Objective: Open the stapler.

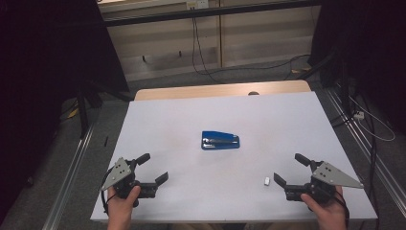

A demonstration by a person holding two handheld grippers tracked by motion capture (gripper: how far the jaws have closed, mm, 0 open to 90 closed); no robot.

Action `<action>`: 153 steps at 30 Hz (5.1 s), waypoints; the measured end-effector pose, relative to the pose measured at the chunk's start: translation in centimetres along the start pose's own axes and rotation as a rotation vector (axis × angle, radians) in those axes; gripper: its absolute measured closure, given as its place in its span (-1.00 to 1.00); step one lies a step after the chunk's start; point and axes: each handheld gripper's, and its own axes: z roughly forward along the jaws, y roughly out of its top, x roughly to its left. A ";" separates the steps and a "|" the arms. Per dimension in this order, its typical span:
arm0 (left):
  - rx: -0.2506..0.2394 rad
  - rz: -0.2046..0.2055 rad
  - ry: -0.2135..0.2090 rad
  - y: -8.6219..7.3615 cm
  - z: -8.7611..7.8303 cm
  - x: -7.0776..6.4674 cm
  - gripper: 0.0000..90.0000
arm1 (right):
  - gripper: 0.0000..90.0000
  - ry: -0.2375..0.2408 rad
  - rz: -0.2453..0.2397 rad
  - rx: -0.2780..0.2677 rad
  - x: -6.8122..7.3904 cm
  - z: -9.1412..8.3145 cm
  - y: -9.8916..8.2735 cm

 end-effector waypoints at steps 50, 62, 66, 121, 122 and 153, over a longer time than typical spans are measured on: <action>0.040 0.034 -0.080 3.0 6.8 -0.4 -0.92 | -0.93 0.063 -0.037 0.058 0.5 6.3 3.4; 0.035 0.019 -0.092 3.5 7.9 -0.2 -0.92 | -0.92 0.074 -0.039 0.056 1.0 8.2 3.9; 0.033 0.017 -0.095 3.6 8.3 -0.1 -0.92 | -0.92 0.074 -0.035 0.053 1.0 8.5 4.1; 0.092 -0.046 -0.087 4.7 15.0 2.0 -0.91 | 0.02 0.152 -0.051 0.156 2.3 16.2 5.2; 0.098 -0.040 -0.083 4.7 15.2 2.2 -0.91 | 0.09 0.160 -0.055 0.156 2.4 16.3 5.2; 0.139 -0.017 -0.081 4.7 15.6 3.5 -0.91 | 1.00 0.251 -0.157 0.324 3.8 21.9 3.7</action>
